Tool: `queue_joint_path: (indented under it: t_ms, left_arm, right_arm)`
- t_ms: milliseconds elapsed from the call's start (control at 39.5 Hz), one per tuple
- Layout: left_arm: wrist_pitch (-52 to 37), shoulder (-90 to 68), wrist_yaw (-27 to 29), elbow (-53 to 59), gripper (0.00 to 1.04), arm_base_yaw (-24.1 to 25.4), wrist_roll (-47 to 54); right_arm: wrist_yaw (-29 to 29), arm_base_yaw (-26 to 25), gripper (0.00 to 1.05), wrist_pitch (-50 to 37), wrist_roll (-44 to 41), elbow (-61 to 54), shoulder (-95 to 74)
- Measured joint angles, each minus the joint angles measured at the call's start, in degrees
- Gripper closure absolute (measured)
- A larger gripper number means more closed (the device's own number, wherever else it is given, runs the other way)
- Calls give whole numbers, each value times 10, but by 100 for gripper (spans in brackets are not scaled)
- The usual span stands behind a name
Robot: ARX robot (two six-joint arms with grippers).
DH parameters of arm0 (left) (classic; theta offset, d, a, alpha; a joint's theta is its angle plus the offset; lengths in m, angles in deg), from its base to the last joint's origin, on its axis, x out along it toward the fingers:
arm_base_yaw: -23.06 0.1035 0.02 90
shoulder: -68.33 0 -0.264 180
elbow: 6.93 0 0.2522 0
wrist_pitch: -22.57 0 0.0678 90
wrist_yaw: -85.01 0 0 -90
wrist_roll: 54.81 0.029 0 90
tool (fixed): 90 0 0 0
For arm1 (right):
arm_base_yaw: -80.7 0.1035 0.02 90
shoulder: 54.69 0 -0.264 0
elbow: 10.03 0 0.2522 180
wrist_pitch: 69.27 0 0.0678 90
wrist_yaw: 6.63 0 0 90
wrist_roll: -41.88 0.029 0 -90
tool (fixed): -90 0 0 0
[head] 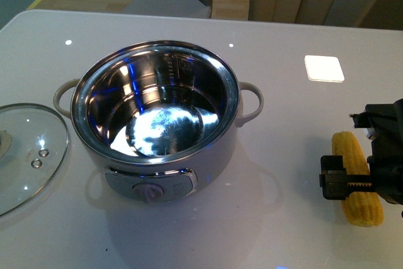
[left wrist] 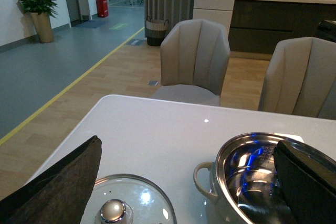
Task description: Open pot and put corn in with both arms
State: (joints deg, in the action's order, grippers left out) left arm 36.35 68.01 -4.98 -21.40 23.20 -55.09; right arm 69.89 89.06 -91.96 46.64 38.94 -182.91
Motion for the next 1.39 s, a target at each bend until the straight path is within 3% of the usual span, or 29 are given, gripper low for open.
queue_joint_path:
  t_ms: [177,354,481,607,885,1391]
  left_arm:
    - [0,0,0,0,7,0,0]
    - [0,0,0,0,7,0,0]
    - [0,0,0,0,7,0,0]
    - [0,0,0,0,7,0,0]
    - [0,0,0,0,7,0,0]
    - [0,0,0,0,7,0,0]
  right_arm:
    - [21,3,31,9,8,1,-17]
    - [30,3,64,20,17,-5,-7]
    - [41,3,71,31,17,-26,30]
    - [63,1,76,55,14,-54,114]
    - [135,14,81,219,75,-18,394]
    - [116,191,82,281,202,211,275]
